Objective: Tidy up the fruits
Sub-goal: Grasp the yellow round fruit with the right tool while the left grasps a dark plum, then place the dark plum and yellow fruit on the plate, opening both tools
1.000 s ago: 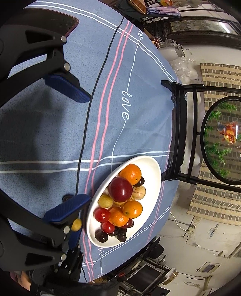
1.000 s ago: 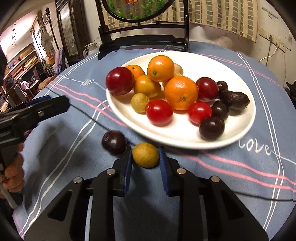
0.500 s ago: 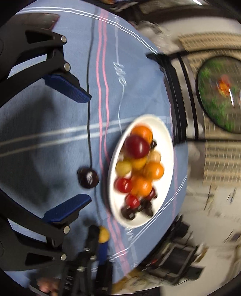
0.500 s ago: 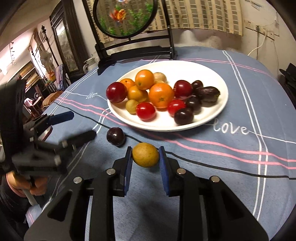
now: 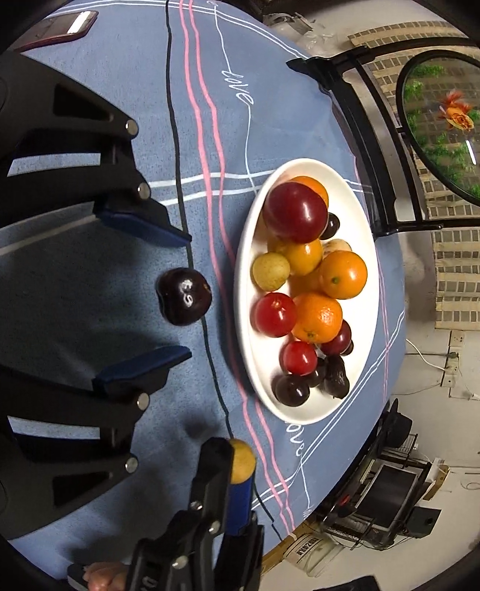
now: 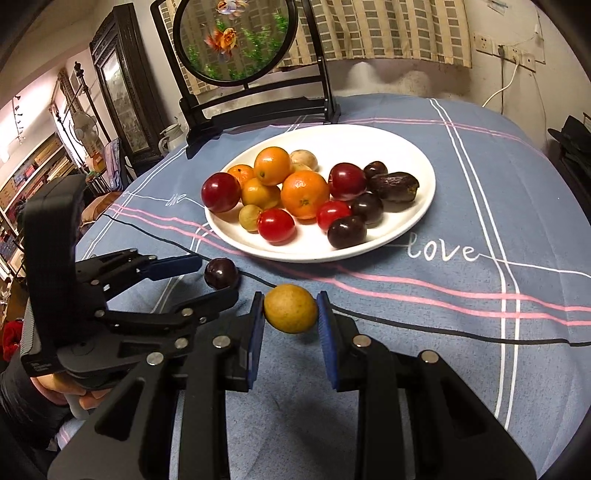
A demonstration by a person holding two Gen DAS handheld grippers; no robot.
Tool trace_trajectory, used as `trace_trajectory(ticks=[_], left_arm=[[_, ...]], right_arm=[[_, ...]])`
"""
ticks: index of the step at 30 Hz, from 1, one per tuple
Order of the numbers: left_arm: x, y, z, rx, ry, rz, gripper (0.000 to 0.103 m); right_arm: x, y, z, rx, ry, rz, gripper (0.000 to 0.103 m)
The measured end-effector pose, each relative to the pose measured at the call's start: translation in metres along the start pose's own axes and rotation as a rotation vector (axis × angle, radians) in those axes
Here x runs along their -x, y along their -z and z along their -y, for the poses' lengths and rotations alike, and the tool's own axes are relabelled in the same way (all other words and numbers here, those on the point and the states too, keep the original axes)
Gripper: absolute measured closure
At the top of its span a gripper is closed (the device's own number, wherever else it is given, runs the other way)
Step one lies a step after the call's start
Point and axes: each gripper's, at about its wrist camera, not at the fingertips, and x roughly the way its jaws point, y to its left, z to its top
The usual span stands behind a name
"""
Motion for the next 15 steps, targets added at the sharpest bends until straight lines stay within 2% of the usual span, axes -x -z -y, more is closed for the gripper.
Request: trace_trajectory(ticks=[6, 10, 15], left_arm=[[-0.0088, -0.0005, 0.0014, -0.003, -0.002, -0.026, 0.065], [-0.0089, 0.0012, 0.0032, -0.013, -0.013, -0.021, 0.069], [-0.0059, 0.0026, 0.0024, 0.015, 0.011, -0.018, 0.070]], right_arm=[[0.0000, 0.0000, -0.0006, 0.001, -0.002, -0.002, 0.075], [-0.0007, 0.0006, -0.0008, 0.005, 0.006, -0.001, 0.075], [-0.0011, 0.0012, -0.0015, 0.011, 0.012, -0.003, 0.075]])
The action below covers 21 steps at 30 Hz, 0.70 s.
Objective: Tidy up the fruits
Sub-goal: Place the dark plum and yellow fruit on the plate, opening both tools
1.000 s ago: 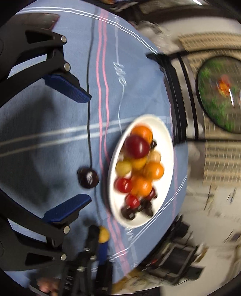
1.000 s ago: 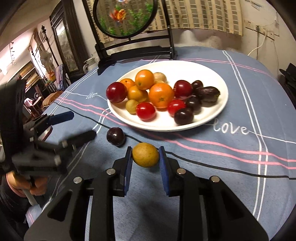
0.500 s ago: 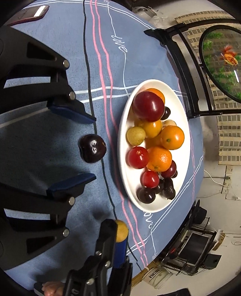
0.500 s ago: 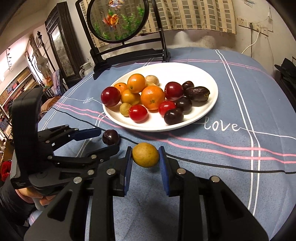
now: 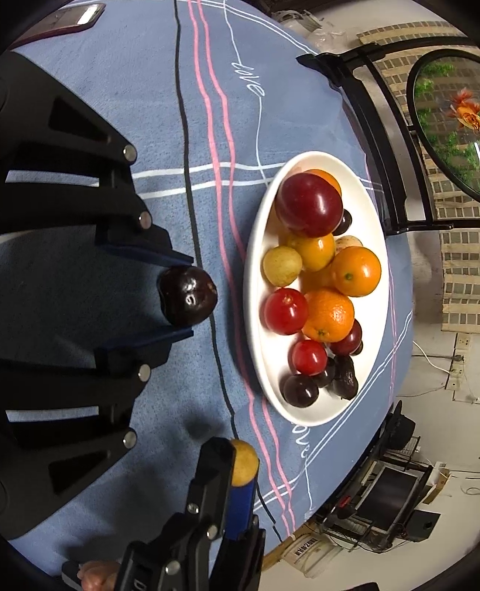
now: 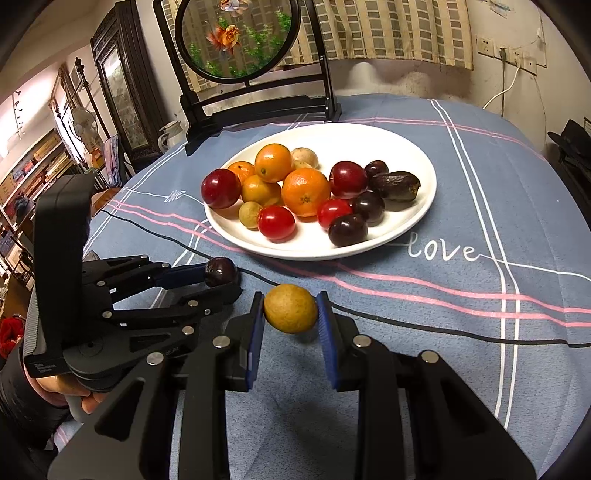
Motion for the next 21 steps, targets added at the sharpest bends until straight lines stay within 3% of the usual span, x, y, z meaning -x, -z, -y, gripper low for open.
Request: trace_trajectory(ticks=[9, 12, 16, 21], left_arm=[[0.044, -0.007, 0.008, 0.008, 0.028, 0.101, 0.070], [0.060, -0.023, -0.001, 0.037, 0.060, 0.142, 0.070], [0.064, -0.054, -0.016, 0.068, 0.025, 0.185, 0.070], [0.040, -0.106, -0.029, 0.102, -0.010, 0.184, 0.070]], right_arm=[[0.018, -0.007, -0.008, -0.002, -0.090, 0.052, 0.074], [0.032, -0.024, -0.003, -0.009, -0.065, 0.141, 0.074], [0.029, -0.052, 0.011, -0.043, -0.013, 0.206, 0.074], [-0.003, -0.082, 0.033, -0.086, 0.027, 0.200, 0.075]])
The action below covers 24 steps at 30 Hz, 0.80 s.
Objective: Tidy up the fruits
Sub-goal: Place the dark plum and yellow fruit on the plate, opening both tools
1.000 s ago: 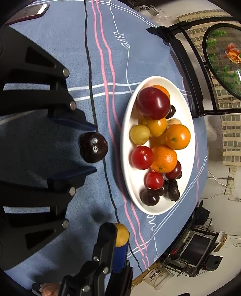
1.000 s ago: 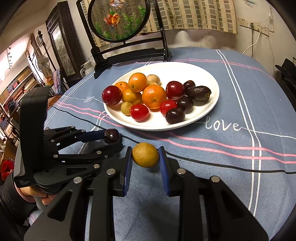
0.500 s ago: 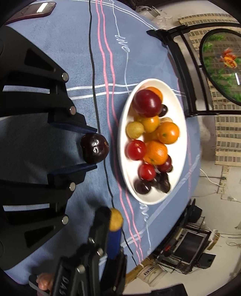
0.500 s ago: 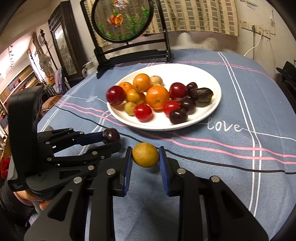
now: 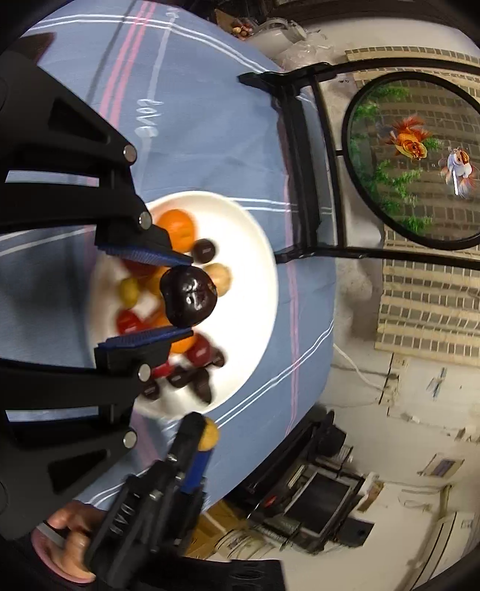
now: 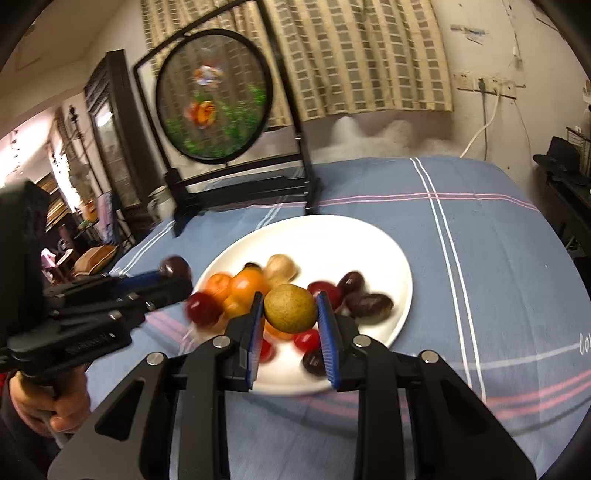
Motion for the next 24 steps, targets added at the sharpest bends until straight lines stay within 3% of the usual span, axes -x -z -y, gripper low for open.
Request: trace_trajectory(ticks=[9, 16, 17, 18, 19, 20, 21, 22, 24], left_arm=[[-0.065, -0.035, -0.002, -0.020, -0.067, -0.062, 0.070], [-0.081, -0.035, -0.011, -0.004, -0.100, -0.099, 0.068], [-0.078, -0.034, -0.011, -0.004, -0.103, -0.094, 0.058], [-0.073, -0.034, -0.011, -0.005, -0.112, -0.082, 0.041], [-0.066, -0.034, -0.011, -0.006, -0.136, -0.062, 0.034], [-0.057, -0.032, -0.010, -0.011, -0.151, -0.040, 0.029], [-0.048, -0.031, -0.008, -0.019, -0.157, -0.021, 0.028], [-0.037, -0.029, -0.006, -0.027, -0.157, -0.006, 0.027], [-0.015, -0.023, -0.004, -0.026, -0.159, 0.025, 0.016]], right_arm=[[-0.062, -0.024, 0.020, -0.010, 0.009, -0.066, 0.074], [-0.068, -0.029, 0.021, 0.001, -0.010, -0.075, 0.072], [-0.066, -0.029, 0.021, 0.002, -0.013, -0.075, 0.072], [-0.061, -0.029, 0.019, 0.006, -0.014, -0.076, 0.072], [-0.056, -0.029, 0.018, 0.009, -0.012, -0.075, 0.068], [-0.051, -0.028, 0.017, 0.012, -0.013, -0.071, 0.064], [-0.041, -0.025, 0.015, 0.018, -0.012, -0.053, 0.050], [-0.032, -0.022, 0.012, 0.029, -0.006, -0.037, 0.044], [-0.011, -0.014, 0.003, 0.073, 0.000, -0.015, 0.044]])
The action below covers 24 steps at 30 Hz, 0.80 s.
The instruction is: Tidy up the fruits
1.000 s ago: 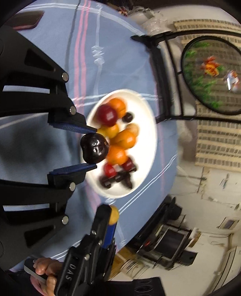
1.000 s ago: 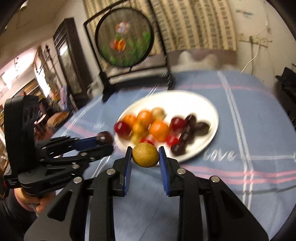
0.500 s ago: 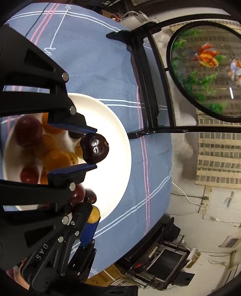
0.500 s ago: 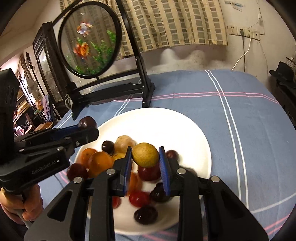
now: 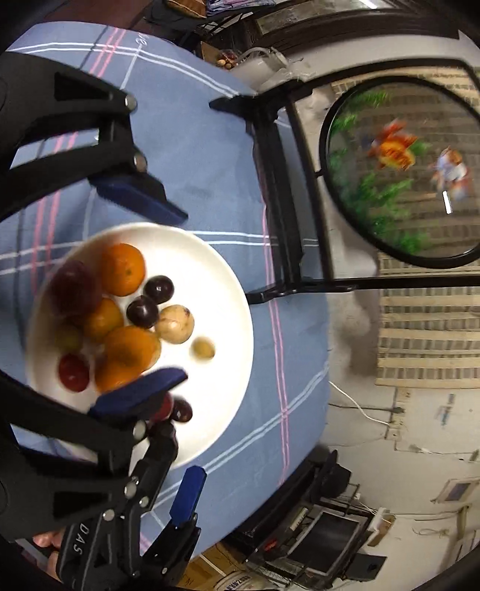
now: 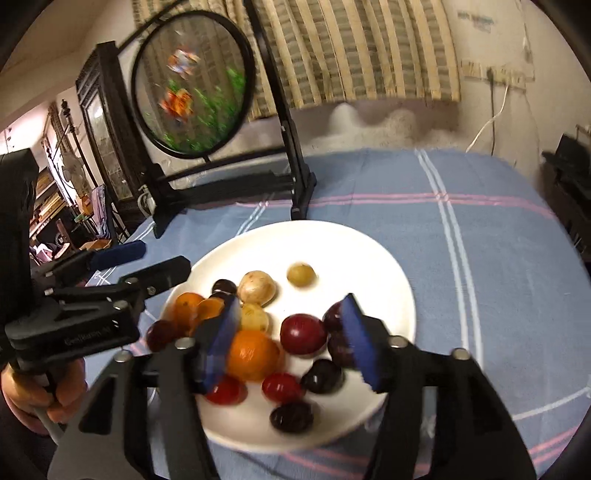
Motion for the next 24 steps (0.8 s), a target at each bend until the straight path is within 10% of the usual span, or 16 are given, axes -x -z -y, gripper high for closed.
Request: trace_trajectory(ticks=[9, 12, 24], left_arm=[[0.080, 0.064, 0.004, -0.015, 0.006, 0.062, 0.002], [0.093, 0.099, 0.003, -0.017, 0.013, 0.055, 0.002], [0.095, 0.152, -0.002, -0.013, -0.028, -0.026, 0.002]], right_arm=[[0.063, 0.059, -0.018, 0.056, -0.017, -0.024, 0.039], [0.081, 0.088, -0.021, 0.093, 0.031, -0.008, 0.001], [0.086, 0.129, -0.024, 0.122, 0.066, -0.089, 0.001]])
